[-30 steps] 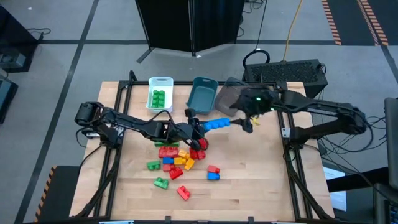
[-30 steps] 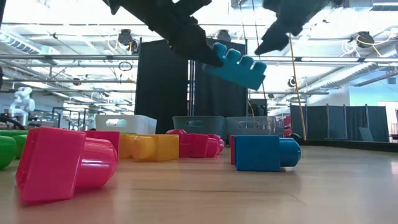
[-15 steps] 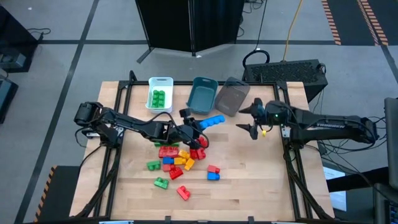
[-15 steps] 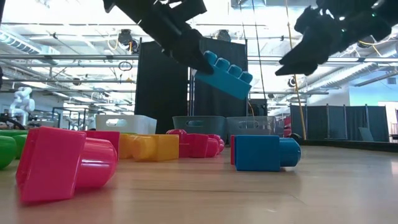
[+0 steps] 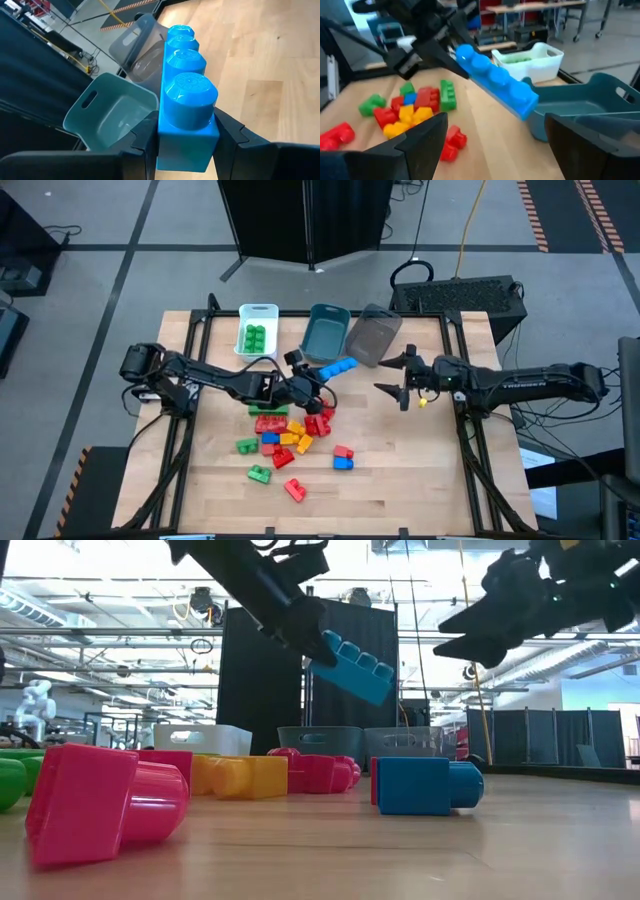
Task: Sort blocks by size
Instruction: Put the 4 studs blue game piece into the white bin
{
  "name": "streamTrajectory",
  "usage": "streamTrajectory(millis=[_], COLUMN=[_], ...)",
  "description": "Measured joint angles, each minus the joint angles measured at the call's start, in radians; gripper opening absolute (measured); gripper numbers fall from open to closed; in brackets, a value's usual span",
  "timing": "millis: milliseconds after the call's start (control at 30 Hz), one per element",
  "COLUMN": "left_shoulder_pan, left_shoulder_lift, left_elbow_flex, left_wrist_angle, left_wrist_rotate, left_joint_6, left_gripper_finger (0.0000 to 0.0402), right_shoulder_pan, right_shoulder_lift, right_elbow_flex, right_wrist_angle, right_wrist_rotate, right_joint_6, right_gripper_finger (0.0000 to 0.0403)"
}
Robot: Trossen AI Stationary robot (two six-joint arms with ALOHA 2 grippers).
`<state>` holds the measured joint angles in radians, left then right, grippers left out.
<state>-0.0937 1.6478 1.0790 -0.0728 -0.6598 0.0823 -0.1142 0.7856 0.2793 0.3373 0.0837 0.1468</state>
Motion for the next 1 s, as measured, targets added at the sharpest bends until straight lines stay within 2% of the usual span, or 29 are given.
streamTrajectory(millis=[167, 367, 500, 733, 900, 1000], left_shoulder_pan=[0.016, 0.026, 0.036, 0.109, 0.194, 0.24], left_shoulder_lift=[-0.017, -0.102, -0.181, -0.321, -0.373, -0.372], left_elbow_flex=[0.0, -0.001, -0.054, -0.253, -0.362, -0.392], left_wrist_angle=[-0.041, -0.129, -0.114, -0.12, -0.061, -0.034], left_wrist_rotate=[-0.005, -0.132, -0.155, -0.287, -0.312, -0.311], left_joint_6=[-0.035, -0.109, -0.167, -0.38, -0.521, -0.593], left_gripper_finger=[0.0118, 0.0118, 0.0118, 0.0118, 0.0118, 0.0118], right_shoulder_pan=[0.05, 0.125, 0.177, 0.243, 0.262, 0.267], right_shoulder_lift=[0.0, 0.016, 0.062, 0.244, 0.412, 0.507], right_elbow_flex=[-0.058, -0.075, -0.075, -0.075, -0.068, -0.034], right_wrist_angle=[0.091, 0.102, 0.149, 0.363, 0.53, 0.573], right_wrist_rotate=[0.1, 0.237, 0.275, 0.291, 0.291, 0.291], right_joint_6=[0.022, 0.112, 0.123, 0.162, 0.183, 0.194], right_gripper_finger=[0.0318, 0.0318, 0.0318, 0.0318, 0.0318, 0.0318])
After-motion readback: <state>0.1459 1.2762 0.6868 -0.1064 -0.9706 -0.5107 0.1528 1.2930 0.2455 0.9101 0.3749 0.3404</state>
